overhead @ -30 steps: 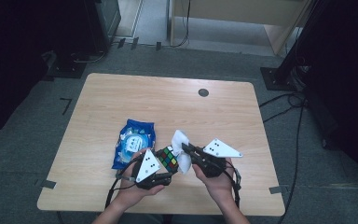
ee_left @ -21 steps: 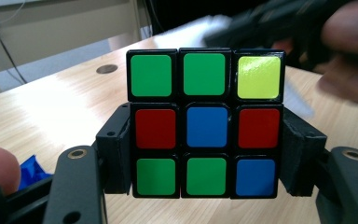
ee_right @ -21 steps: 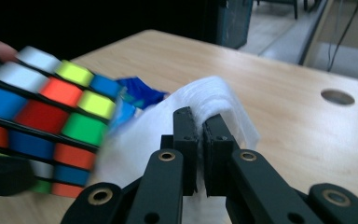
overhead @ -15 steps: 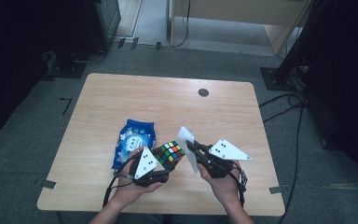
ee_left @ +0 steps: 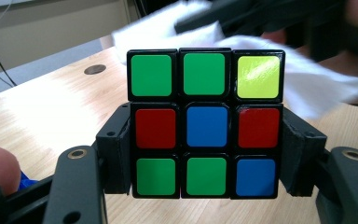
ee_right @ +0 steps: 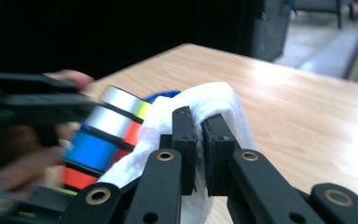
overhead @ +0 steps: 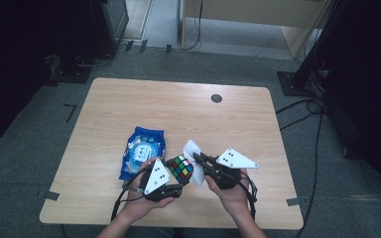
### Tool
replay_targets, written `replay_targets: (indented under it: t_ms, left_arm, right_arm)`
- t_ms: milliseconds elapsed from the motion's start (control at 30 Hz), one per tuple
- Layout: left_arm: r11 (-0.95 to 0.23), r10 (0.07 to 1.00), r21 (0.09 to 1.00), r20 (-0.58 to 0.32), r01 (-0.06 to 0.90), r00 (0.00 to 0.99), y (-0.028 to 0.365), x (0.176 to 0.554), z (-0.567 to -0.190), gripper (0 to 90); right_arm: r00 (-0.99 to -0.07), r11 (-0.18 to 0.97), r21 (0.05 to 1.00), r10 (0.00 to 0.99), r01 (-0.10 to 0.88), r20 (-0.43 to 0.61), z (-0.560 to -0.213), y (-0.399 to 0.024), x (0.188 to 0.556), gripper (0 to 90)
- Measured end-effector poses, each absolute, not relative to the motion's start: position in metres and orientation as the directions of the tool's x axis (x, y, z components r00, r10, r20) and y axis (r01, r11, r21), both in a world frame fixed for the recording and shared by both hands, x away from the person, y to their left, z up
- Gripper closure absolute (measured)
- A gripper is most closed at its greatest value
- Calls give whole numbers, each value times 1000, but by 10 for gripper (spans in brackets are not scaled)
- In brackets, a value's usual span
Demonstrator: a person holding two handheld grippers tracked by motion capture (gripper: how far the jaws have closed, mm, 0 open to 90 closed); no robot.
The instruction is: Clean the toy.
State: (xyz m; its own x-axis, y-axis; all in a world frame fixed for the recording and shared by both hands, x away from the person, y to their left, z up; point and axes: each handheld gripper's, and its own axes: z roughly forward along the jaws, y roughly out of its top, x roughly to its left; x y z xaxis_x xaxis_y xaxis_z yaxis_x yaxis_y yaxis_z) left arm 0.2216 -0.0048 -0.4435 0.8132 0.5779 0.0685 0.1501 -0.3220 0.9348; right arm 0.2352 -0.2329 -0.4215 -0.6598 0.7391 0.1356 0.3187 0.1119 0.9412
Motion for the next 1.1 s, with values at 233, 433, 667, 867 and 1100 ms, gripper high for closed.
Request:
replay_targets:
  t_ms: [233,433,667,867,1100]
  left_arm:
    - [-298,590,944,64,143,805,3,224,-438,342]
    - [-286,609,945,51,159,791,9,229,-437,342]
    - [-279,621,945,43,169,783,14,232,-435,342]
    - [-258,654,942,6,216,757,27,246,-428,342]
    - [-237,668,935,-41,265,743,40,258,-422,342]
  right_arm:
    - [-533,136,910,840,393,104,-445,-260,256,859]
    - [-479,110,909,871,402,106,-446,-278,261,861]
    - [-459,103,917,884,385,93,-445,-286,262,732]
    - [-581,98,942,806,320,114,-445,-281,261,482]
    - [-693,165,973,721,160,-8,-452,-258,257,322]
